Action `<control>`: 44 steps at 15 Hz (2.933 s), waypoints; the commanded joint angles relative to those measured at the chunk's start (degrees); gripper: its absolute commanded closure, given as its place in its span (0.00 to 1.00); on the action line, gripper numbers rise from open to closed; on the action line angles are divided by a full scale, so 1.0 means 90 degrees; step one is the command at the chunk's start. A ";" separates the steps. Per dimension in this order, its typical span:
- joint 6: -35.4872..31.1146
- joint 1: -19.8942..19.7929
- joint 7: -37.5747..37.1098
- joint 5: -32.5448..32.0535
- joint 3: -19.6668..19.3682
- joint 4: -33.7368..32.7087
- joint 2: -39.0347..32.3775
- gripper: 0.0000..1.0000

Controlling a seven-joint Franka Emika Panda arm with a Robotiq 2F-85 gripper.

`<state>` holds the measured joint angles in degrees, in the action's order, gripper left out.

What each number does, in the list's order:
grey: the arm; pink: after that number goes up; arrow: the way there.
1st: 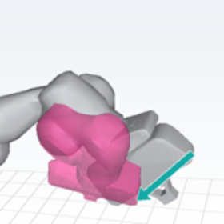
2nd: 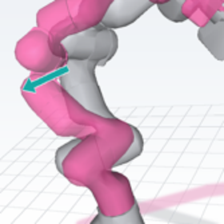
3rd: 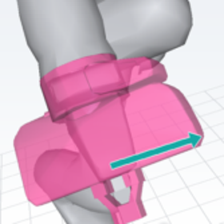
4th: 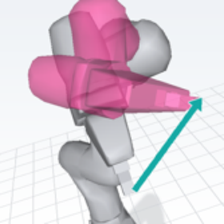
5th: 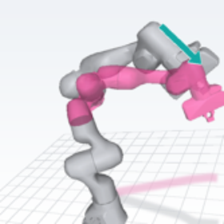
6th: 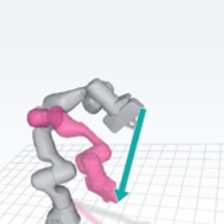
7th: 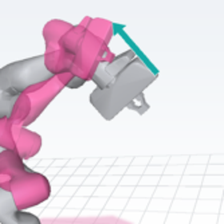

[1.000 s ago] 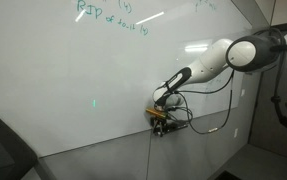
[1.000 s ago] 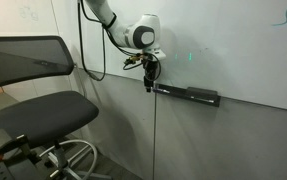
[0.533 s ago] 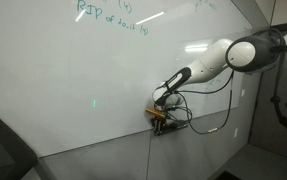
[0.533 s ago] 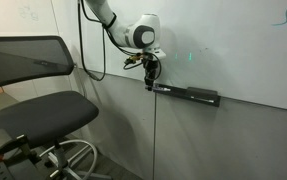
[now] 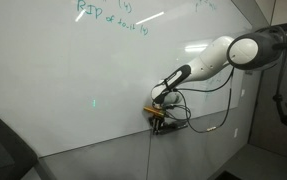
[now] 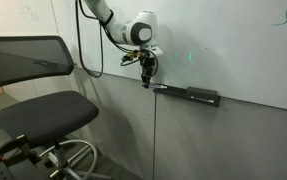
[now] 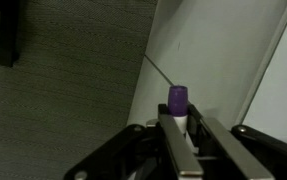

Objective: Use pen on the left side of the pen holder to draw a smiley face

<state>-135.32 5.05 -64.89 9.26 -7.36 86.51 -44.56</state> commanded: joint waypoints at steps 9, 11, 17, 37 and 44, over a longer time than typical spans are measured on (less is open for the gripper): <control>0.0756 -0.0132 0.0651 0.0265 0.0570 0.1494 0.1673 0.94; 0.0821 -0.0137 0.1090 0.0282 0.0698 0.1784 0.1979 0.94; 0.1370 -0.0114 0.2256 0.0250 0.0816 0.2424 0.2941 0.94; 0.3369 -0.0218 0.6175 -0.0670 0.0892 0.2344 0.4515 0.94; 0.3335 -0.0295 0.7193 -0.0761 0.0901 0.1664 0.4076 0.94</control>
<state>-106.15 3.15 -4.11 2.55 0.25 105.79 -5.22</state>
